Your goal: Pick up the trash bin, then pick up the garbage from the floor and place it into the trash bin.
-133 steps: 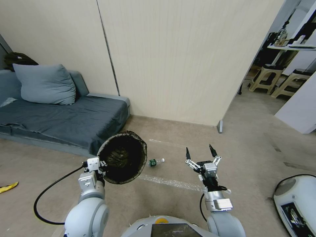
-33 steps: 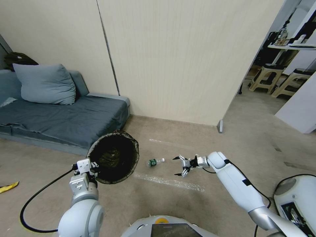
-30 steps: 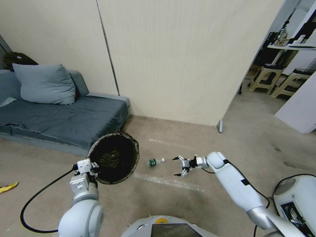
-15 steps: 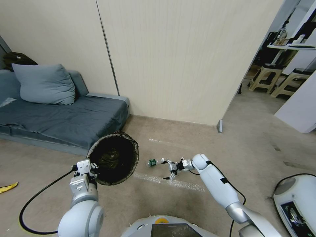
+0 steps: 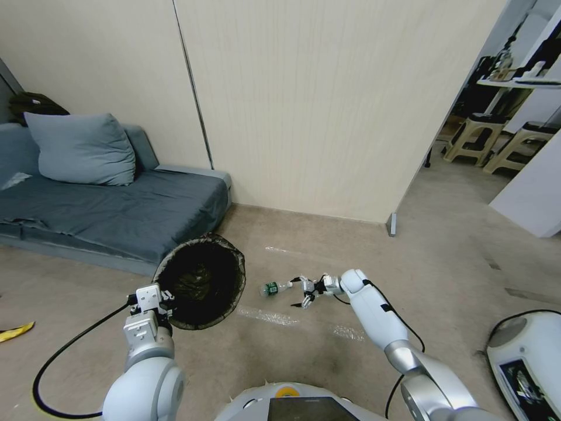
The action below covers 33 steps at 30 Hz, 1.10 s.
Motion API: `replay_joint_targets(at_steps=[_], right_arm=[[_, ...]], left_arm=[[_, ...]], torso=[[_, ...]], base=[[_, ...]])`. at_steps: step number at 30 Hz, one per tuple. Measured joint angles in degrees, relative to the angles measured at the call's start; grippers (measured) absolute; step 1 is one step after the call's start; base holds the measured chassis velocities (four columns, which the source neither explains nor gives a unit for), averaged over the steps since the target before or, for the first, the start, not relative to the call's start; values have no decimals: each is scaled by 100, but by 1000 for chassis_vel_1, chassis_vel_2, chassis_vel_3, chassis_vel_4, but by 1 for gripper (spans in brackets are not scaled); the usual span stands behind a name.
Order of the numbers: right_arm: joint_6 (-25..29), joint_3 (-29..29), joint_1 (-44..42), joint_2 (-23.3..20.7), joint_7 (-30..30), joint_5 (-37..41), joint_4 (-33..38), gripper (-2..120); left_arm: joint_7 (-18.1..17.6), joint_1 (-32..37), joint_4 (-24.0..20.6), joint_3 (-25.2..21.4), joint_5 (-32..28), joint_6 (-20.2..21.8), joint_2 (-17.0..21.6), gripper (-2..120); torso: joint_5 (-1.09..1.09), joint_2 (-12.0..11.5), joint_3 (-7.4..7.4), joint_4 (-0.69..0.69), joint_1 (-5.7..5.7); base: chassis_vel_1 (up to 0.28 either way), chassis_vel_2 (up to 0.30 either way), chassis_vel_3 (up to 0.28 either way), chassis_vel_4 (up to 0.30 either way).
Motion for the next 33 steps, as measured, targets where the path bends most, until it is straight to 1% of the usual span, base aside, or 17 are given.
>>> replay_joint_targets(at_steps=[13,24,33], right_arm=[[3,-34,123,75,162,45,-253,100],[4,-175,221,193,293,-56,-515,100],[111,-219,377,329,403,-283,-932,100]], left_arm=[[-3,18,0,30,32,-9,-10,0],[-3,22,0,79,113,-44,-29,0],[-3,31,0,119,143,-56,-50,0]], torso=[[0,0,0,0,0],[0,0,0,-1,0],[1,0,0,-1,0]], base=[[0,0,0,0],[0,0,0,0],[0,0,0,0]])
